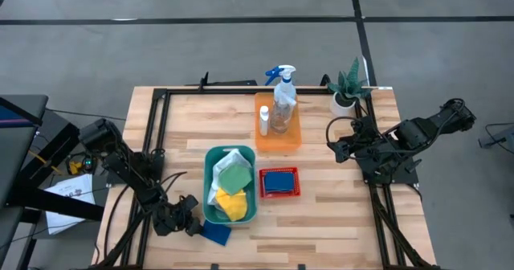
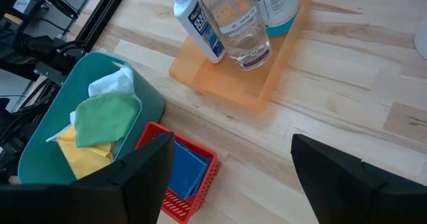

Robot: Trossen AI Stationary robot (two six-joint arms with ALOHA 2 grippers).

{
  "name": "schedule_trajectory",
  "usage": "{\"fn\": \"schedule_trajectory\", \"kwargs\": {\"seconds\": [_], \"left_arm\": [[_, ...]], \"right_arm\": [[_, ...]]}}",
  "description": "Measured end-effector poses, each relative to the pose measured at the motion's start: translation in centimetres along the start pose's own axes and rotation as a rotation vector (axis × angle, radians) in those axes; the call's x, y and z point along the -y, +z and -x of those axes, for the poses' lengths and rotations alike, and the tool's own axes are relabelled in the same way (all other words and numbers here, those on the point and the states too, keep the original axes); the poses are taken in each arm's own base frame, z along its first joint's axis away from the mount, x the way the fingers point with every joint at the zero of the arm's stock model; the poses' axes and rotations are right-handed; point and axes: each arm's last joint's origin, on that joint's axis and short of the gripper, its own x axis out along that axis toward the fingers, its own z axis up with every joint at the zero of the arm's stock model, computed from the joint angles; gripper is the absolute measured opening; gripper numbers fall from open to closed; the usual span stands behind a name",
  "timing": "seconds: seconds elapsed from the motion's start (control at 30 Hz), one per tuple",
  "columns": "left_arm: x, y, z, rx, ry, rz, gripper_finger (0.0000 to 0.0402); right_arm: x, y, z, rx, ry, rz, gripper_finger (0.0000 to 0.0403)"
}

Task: Pick & Place Kitchen Items
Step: Put the blue sponge into the red bin

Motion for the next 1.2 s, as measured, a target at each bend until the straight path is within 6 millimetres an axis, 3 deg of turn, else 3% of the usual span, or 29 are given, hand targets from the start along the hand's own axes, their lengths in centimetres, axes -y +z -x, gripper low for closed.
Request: {"fn": "schedule_trajectory", "kwargs": {"seconds": [0.57,0.73,1.07,1.2], "left_arm": [[-0.29,0.73,-0.27,-0.009,0.054,0.013,0.0197],[-0.36,0.74,-0.28,-0.009,0.062,0.011,0.0151],[-0.41,0.75,-0.29,-0.008,0.064,0.008,0.0017],[-0.41,0.75,-0.29,-0.007,0.062,0.004,0.0006]], "right_arm": [[0.00,0.00,0.00,0.000,0.000,0.004,0.0291],[0.00,0.00,0.00,0.000,0.000,0.004,0.0291],[0.08,0.00,0.00,0.002,-0.007,0.010,0.0291],[0.08,0.00,0.00,0.002,-0.007,0.010,0.0291]]}}
